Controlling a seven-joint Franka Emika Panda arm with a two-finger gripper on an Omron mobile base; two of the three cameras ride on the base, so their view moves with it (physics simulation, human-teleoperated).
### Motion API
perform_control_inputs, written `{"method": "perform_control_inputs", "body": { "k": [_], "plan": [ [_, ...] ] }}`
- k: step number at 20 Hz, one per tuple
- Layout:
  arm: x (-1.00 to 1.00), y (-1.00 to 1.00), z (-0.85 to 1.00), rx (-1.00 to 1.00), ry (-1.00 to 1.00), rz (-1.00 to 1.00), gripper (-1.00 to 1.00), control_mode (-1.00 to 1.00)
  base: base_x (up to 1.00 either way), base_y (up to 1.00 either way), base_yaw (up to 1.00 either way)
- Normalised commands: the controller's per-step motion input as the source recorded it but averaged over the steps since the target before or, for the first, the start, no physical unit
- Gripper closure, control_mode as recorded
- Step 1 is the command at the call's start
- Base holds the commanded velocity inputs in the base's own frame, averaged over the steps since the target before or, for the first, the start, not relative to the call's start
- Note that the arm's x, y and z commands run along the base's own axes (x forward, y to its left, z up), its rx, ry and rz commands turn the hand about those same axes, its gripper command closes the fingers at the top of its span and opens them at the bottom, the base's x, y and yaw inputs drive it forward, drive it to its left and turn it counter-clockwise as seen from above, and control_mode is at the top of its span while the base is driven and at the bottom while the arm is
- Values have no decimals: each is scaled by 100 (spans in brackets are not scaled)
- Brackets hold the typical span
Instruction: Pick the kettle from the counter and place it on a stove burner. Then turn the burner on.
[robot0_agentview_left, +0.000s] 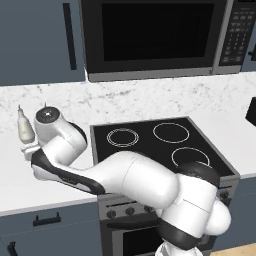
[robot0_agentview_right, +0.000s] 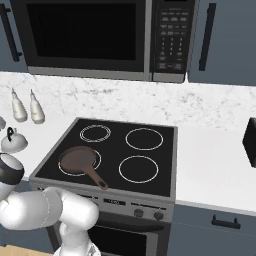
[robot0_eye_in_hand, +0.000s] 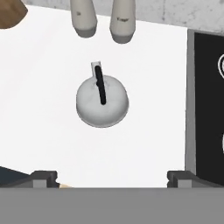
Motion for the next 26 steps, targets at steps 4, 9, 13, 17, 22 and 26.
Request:
{"method": "perform_control_inputs", "body": {
  "k": [4,9,13,17,22,26],
  "plan": [
    [45,-6,-27,-4,0,0,-100,-100,0,0,0],
    [56,0,-23,0,4,0,-100,-100,0,0,0],
    [46,0,-32,0,5,0,-100,-100,0,0,0],
    [47,4,-30,0,2,0,-100,-100,0,0,0],
    [36,44,-21,0,4,0,-100,-100,0,0,0],
    [20,62,-14,0,6,0,-100,-100,0,0,0]
  ]
}}
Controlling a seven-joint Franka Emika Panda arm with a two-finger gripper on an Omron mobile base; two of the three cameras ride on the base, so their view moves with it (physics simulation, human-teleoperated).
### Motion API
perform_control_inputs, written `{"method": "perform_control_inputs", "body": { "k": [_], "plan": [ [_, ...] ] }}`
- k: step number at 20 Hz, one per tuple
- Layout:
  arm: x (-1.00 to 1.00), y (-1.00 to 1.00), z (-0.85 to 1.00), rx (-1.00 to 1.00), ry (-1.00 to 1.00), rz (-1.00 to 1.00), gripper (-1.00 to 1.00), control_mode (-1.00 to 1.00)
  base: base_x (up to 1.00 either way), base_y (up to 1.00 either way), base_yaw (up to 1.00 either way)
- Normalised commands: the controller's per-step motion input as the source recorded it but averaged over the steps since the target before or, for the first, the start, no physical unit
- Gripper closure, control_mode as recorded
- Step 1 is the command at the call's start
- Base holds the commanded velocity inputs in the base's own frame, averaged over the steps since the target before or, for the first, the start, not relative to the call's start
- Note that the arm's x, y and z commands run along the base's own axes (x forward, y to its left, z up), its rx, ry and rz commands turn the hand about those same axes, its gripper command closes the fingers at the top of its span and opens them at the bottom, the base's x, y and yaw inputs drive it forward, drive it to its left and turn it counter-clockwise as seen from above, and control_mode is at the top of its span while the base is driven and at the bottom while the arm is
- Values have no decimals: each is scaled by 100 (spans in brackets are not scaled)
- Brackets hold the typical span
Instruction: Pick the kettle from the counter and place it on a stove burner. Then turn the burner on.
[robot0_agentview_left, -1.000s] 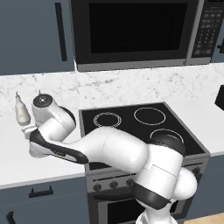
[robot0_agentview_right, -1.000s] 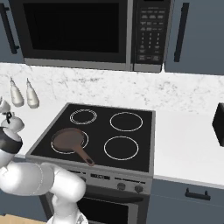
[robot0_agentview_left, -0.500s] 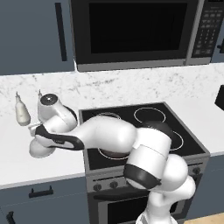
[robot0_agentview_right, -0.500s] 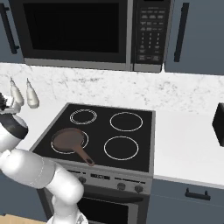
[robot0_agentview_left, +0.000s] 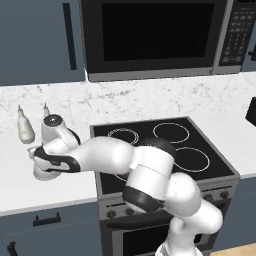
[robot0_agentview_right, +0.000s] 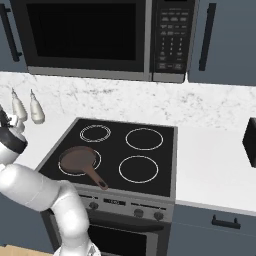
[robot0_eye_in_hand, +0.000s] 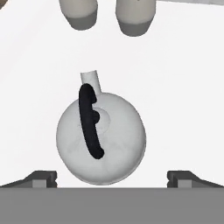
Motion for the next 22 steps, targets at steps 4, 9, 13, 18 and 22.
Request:
{"method": "perform_control_inputs", "body": {
  "k": [4,9,13,18,22],
  "plan": [
    [15,37,-7,-6,2,0,-100,-100,0,0,0],
    [23,10,-17,-13,0,0,-100,-100,0,0,0],
    [26,7,-31,-17,0,0,-100,-100,0,0,0],
    [23,3,-23,-9,0,0,100,-100,0,0,0],
    [11,0,-1,0,-1,0,100,-100,0,0,0]
  ]
}}
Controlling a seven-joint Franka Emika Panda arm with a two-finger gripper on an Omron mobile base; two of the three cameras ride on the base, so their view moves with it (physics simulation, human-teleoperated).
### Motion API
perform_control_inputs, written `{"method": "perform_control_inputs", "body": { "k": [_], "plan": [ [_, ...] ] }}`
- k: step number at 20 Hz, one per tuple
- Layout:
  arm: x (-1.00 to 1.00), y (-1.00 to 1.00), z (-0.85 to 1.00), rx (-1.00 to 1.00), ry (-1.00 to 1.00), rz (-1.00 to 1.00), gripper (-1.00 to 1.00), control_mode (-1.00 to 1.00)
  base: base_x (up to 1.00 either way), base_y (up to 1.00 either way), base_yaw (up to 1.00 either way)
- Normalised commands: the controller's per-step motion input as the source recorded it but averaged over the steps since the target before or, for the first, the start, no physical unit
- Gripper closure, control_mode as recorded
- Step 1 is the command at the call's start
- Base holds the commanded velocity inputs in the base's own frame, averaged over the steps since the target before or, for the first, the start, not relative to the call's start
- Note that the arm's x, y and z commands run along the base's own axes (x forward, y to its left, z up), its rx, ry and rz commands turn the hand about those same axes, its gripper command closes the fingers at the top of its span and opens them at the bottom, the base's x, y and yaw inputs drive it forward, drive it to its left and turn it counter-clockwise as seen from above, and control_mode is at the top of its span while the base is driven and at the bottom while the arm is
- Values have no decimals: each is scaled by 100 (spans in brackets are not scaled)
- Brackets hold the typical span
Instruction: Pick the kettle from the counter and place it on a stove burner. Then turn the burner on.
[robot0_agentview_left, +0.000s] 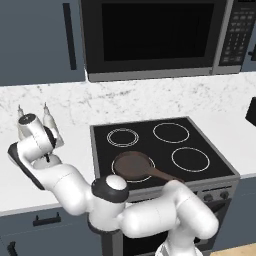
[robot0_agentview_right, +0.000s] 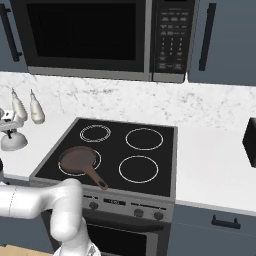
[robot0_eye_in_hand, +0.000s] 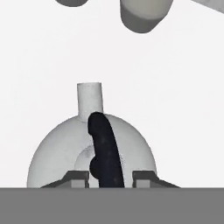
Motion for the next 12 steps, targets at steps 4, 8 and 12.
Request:
{"method": "perform_control_inputs", "body": {
  "k": [4,8,12],
  "plan": [
    [0,0,0,0,-1,0,100,-100,0,0,0],
    [-4,-23,0,0,-8,0,100,-100,0,0,0],
    [-25,-58,7,0,-30,0,100,-100,0,0,0]
  ]
}}
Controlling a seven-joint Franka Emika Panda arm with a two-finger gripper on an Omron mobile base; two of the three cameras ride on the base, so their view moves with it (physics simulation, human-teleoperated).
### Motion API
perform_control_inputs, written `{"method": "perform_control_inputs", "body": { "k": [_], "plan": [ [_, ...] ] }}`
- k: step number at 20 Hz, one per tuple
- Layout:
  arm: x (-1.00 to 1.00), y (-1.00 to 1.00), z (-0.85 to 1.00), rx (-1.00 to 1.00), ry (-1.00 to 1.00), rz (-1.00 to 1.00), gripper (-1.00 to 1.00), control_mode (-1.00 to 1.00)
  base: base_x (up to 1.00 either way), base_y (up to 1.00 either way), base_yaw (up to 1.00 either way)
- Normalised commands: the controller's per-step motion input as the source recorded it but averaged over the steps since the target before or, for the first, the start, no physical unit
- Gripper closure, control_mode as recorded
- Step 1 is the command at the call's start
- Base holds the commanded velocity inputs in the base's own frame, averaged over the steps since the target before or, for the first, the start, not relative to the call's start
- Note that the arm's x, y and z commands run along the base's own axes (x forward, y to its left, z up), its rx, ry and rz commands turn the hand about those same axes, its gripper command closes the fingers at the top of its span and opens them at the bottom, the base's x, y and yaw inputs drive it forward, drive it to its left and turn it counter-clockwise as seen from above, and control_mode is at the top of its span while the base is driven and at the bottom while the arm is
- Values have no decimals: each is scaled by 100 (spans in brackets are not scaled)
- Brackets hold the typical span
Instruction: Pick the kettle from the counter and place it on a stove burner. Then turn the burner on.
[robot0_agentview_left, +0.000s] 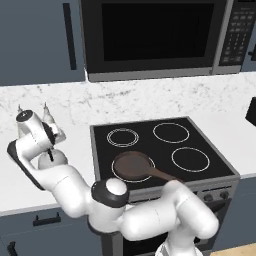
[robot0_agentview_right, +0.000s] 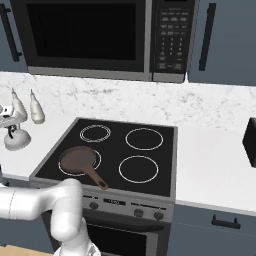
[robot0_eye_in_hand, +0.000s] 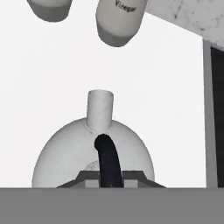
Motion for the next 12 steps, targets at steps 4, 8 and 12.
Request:
{"method": "perform_control_inputs", "body": {
  "k": [4,8,12],
  "plan": [
    [-32,-80,56,4,-54,-4,100,-100,0,0,0],
    [-20,-99,82,10,-52,-10,100,-100,0,0,0],
    [-6,-100,72,10,-42,-17,100,-100,0,0,0]
  ]
}}
